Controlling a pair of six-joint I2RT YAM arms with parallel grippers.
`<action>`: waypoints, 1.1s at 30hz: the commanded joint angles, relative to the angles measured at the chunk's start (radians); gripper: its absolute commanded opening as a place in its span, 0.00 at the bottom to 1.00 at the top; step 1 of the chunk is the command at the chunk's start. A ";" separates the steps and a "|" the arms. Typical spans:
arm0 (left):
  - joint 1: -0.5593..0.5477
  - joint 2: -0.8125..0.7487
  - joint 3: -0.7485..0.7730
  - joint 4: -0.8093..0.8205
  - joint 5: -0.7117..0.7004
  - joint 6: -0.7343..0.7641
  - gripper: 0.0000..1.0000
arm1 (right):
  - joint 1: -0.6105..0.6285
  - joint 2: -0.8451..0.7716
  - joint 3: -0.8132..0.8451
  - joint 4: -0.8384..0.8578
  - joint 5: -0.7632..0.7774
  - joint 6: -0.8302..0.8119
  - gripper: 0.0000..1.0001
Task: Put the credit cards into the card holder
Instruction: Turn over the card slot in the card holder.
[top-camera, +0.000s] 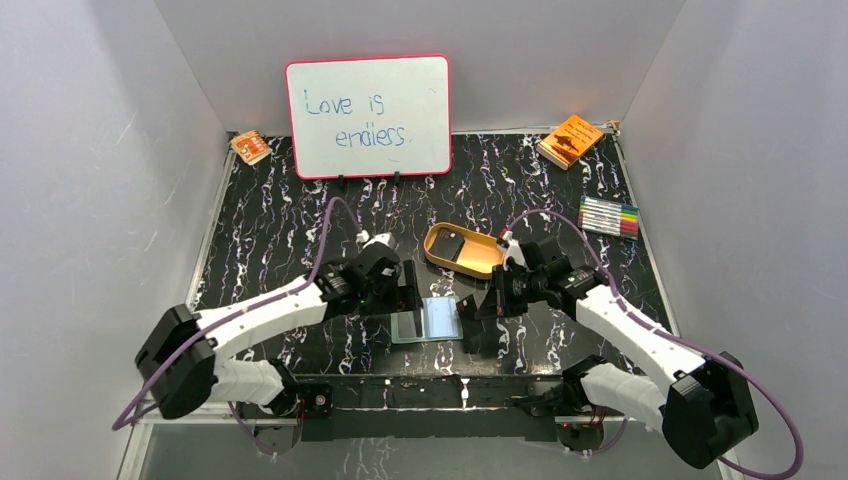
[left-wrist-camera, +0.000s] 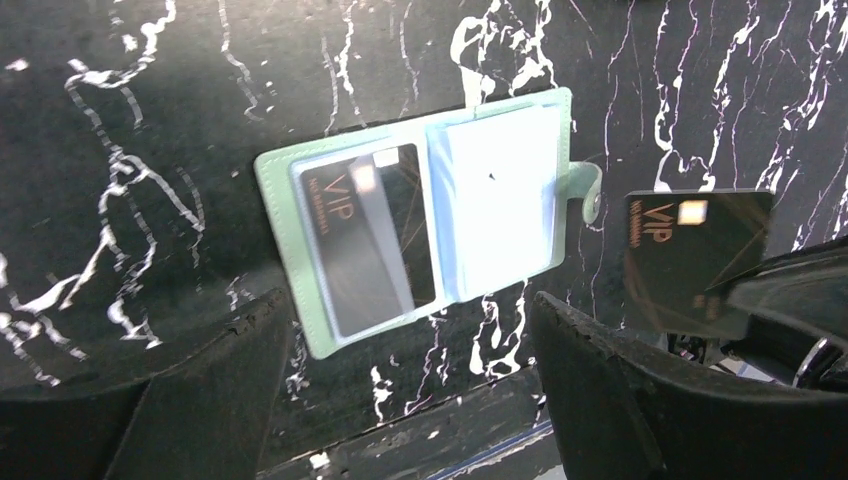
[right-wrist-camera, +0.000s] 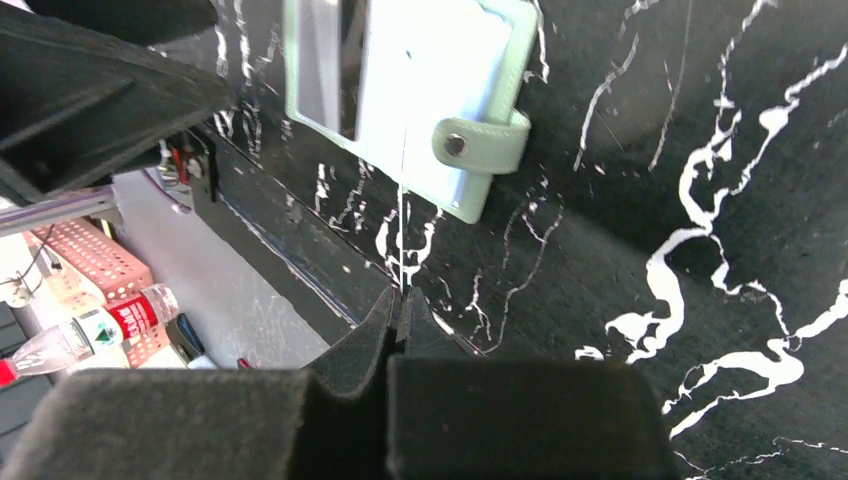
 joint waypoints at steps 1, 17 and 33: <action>-0.015 0.096 0.093 0.029 0.043 0.024 0.84 | 0.006 0.002 -0.056 0.137 -0.017 0.037 0.00; -0.031 0.410 0.234 0.040 0.036 0.023 0.67 | 0.014 0.038 -0.152 0.220 -0.054 0.104 0.00; -0.035 0.497 0.222 0.008 0.002 0.047 0.43 | 0.021 0.067 -0.164 0.215 -0.052 0.113 0.00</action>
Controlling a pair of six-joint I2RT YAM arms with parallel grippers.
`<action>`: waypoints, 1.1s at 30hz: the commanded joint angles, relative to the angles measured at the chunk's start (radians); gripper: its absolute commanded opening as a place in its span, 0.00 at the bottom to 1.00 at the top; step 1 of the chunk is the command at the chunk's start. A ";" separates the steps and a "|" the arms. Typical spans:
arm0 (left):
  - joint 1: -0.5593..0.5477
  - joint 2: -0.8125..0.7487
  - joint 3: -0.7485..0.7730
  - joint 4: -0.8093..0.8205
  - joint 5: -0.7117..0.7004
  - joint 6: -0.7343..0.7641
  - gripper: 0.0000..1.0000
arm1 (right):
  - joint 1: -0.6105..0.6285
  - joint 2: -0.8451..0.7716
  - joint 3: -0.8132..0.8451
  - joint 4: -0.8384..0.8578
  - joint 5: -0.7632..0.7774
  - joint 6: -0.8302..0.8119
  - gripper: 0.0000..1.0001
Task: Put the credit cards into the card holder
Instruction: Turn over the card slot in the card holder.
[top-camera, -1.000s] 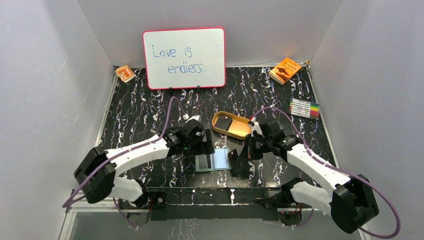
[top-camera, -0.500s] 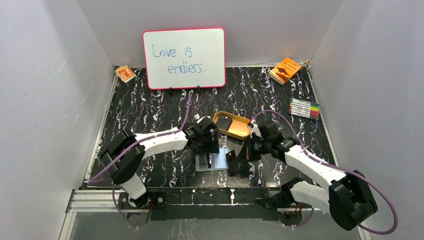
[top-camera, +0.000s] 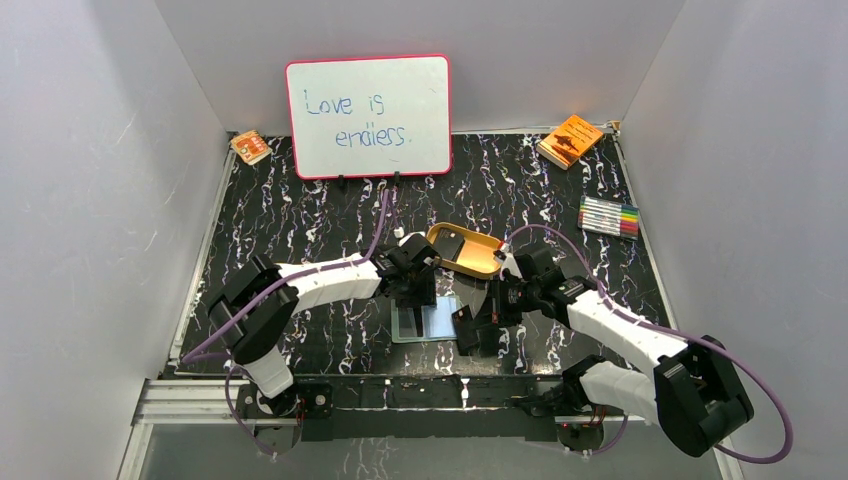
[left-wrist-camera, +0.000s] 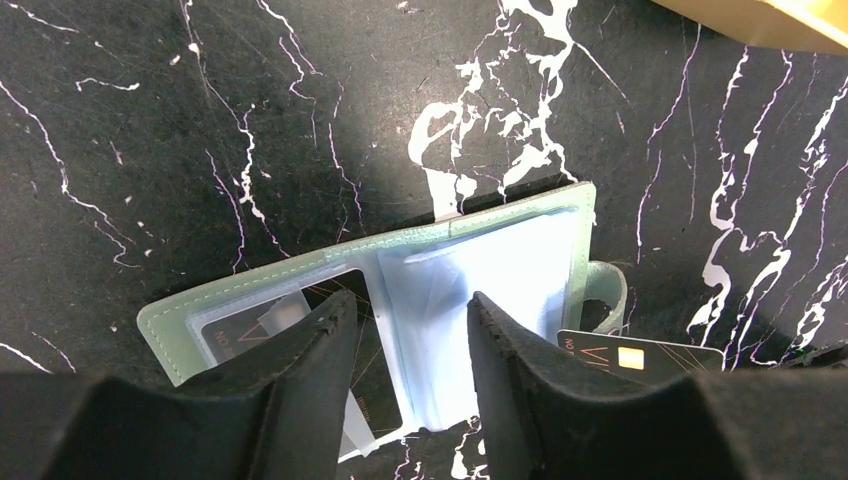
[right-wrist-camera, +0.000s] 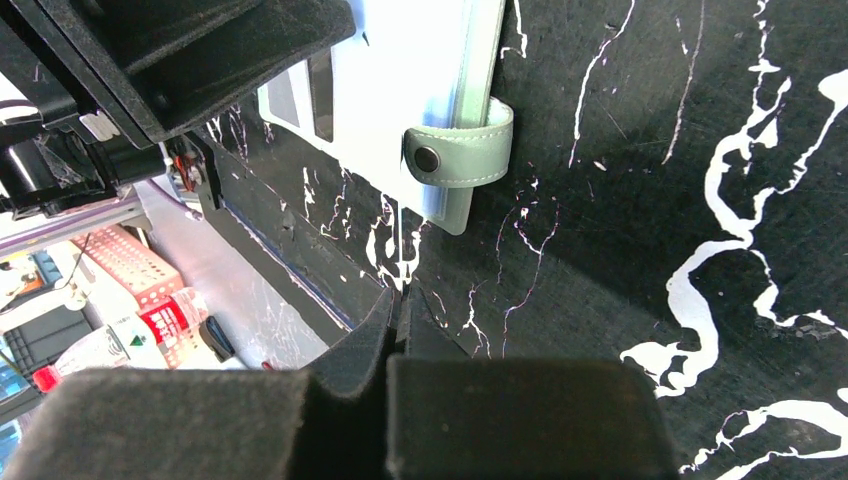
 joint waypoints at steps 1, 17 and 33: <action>-0.007 0.043 -0.009 -0.058 -0.019 0.019 0.41 | 0.009 0.011 -0.001 0.026 -0.019 0.001 0.00; -0.008 0.068 -0.038 -0.062 -0.035 0.028 0.16 | 0.011 -0.031 -0.009 -0.025 0.032 0.001 0.00; -0.008 0.071 -0.044 -0.062 -0.037 0.027 0.09 | 0.010 0.029 0.007 0.003 -0.011 -0.029 0.00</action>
